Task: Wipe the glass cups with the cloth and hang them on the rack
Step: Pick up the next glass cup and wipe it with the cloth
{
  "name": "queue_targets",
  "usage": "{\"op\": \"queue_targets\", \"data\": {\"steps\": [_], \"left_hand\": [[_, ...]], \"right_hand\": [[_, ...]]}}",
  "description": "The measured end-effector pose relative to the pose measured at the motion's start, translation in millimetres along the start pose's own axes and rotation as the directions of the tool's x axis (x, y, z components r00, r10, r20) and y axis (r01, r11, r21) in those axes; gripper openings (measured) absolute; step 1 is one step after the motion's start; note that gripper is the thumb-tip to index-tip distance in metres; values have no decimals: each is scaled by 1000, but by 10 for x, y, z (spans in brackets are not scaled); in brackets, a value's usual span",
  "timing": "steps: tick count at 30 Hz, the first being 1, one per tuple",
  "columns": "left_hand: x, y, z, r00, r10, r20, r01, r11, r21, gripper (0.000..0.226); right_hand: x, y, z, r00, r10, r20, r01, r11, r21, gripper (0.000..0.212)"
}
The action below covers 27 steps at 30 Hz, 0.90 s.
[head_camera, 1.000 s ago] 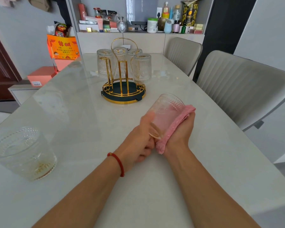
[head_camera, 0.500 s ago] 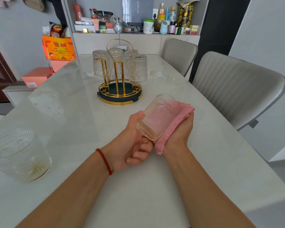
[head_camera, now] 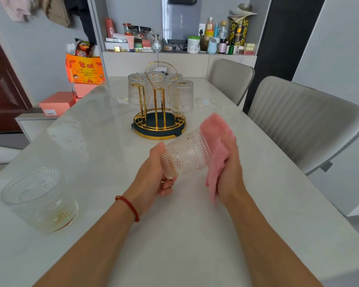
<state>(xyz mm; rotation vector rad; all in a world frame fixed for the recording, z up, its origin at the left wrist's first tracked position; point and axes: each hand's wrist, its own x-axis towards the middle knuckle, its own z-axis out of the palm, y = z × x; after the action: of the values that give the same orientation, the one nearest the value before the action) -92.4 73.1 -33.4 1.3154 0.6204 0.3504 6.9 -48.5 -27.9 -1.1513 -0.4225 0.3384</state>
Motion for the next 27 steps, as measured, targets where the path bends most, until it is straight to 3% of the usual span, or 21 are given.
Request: {"op": "queue_targets", "data": {"steps": [2,4,6,9,12,14,16,20,23,25,27], "left_hand": [[16,-4,-36,1000,15,-21,-15,1000,-4,60],[25,-12,-73,1000,23,-22,-23,1000,-8,59],[38,-16,-103,1000,13,-15,-13,1000,-15,58],[53,-14,-148,1000,3,-7,-3,1000,-10,56],[73,4,-217,1000,-14,-13,14,1000,-16,58],[80,20,-266,999,-22,-26,21,999,-25,59],[75,43,-296,999,-32,-35,32,999,-10,58],[30,92,-310,998,-55,-3,55,993,107,58],[-20,143,-268,998,-60,10,55,960,276,56],[-52,161,-247,997,-71,30,54,925,376,55],[-75,166,-225,994,-92,63,58,907,416,55]], "right_hand": [[-5,40,66,994,-87,61,101,947,-306,38],[11,68,69,996,-59,61,80,892,-445,43],[-22,47,46,997,-48,53,66,904,-422,44],[-143,-9,-8,981,-130,143,174,914,-367,36],[-202,-41,35,936,-114,334,218,932,-291,21],[-224,-48,3,892,-64,448,241,905,-350,20],[-301,-96,-99,799,-98,593,389,836,-386,31],[-319,-179,-255,672,-68,738,628,580,-519,21],[-330,-151,-304,649,95,755,688,352,-635,33],[-362,-48,-341,644,195,740,672,318,-669,39],[-390,16,-301,646,175,743,681,309,-664,35]]}}
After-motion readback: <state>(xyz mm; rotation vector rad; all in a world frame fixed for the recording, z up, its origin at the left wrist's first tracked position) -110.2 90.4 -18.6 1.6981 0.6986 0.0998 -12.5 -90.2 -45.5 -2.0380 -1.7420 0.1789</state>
